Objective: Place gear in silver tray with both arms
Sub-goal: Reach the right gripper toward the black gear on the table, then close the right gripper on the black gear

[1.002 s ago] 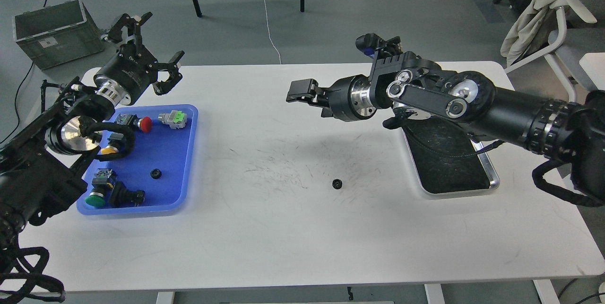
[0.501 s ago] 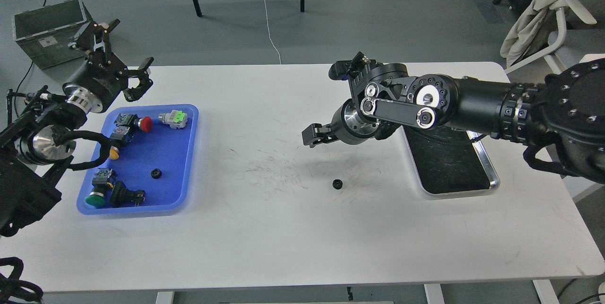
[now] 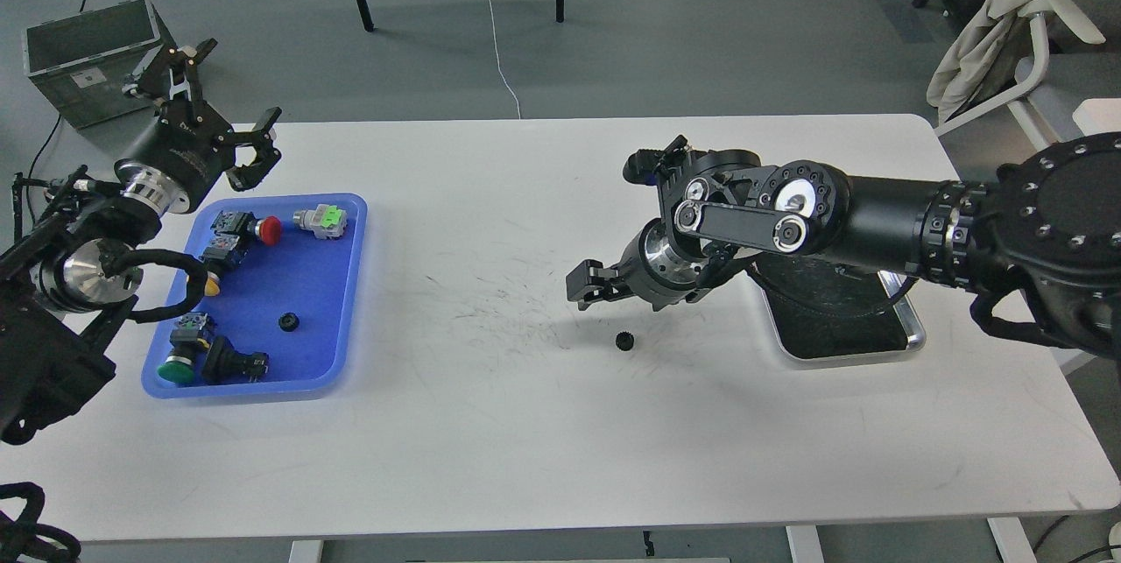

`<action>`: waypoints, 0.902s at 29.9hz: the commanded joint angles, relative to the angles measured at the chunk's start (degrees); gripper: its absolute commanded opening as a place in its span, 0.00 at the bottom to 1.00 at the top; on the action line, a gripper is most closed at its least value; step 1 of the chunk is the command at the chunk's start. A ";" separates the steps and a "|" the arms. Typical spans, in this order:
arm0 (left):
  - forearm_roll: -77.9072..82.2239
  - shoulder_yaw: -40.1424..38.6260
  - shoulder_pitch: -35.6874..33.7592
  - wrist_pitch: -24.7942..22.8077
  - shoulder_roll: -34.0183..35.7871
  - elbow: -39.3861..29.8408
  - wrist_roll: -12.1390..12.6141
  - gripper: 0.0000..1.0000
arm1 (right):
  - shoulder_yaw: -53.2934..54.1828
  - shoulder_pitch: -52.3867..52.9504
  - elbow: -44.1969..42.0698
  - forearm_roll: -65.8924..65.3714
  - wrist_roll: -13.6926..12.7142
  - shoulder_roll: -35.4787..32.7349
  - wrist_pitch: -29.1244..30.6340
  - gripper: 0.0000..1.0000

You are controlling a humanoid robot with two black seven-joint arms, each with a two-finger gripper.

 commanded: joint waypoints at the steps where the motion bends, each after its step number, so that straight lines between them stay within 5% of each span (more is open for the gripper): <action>1: 0.00 0.00 0.00 0.02 -0.12 0.01 -0.01 0.98 | -0.54 -0.62 -0.10 -0.08 -0.09 0.00 0.00 0.99; 22: 0.00 0.00 0.00 0.02 -0.39 -0.08 -0.01 0.98 | -0.63 -1.77 2.19 -0.52 0.00 0.00 0.00 0.92; 27: 0.00 0.00 0.00 0.02 -0.48 -0.08 -0.01 0.98 | -0.63 -1.77 2.19 -0.70 0.00 0.00 0.00 0.76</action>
